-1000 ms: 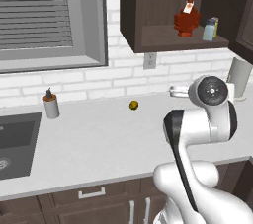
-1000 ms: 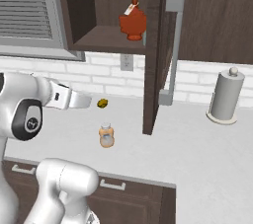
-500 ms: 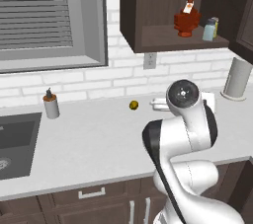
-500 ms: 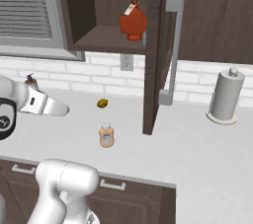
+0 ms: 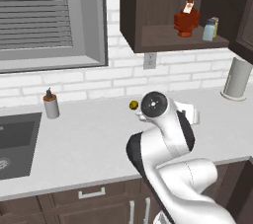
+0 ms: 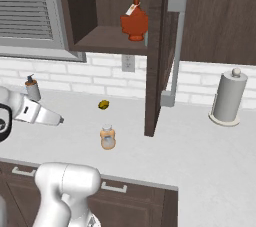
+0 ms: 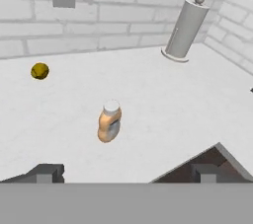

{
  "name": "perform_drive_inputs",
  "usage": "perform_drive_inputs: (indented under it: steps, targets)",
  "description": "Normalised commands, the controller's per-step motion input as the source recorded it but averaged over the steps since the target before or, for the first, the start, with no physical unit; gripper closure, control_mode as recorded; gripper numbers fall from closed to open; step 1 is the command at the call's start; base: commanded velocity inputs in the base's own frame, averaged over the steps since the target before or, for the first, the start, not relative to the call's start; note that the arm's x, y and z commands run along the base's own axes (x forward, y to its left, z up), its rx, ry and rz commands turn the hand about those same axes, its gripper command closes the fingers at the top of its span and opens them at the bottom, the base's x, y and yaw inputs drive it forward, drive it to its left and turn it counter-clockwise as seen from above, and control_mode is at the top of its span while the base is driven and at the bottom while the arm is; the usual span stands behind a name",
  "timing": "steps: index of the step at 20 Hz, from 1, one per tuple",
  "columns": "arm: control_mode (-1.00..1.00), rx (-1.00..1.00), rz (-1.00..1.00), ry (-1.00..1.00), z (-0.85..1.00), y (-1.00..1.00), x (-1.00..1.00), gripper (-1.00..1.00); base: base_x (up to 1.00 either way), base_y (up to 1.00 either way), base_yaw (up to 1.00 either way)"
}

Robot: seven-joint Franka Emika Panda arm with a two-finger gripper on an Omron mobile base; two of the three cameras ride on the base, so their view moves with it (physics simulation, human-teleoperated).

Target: Put the shaker and condiment bottle from the counter next to their counterparts in the cabinet.

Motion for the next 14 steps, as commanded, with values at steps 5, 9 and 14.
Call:
perform_drive_inputs:
  steps: [5, 9, 14]
  targets:
    - [-1.0, -0.09, 0.0, -0.22, -0.73, -0.01, 0.22, -1.0, 0.0, 0.0, 0.0]
    - [-1.0, -0.05, 0.0, -0.22, -0.65, -0.12, 0.24, -1.0, 0.0, 0.0, 0.0]
    - [-1.0, -0.01, 0.0, -0.2, -0.55, -0.32, 0.13, -1.0, 0.0, 0.0, 0.0]
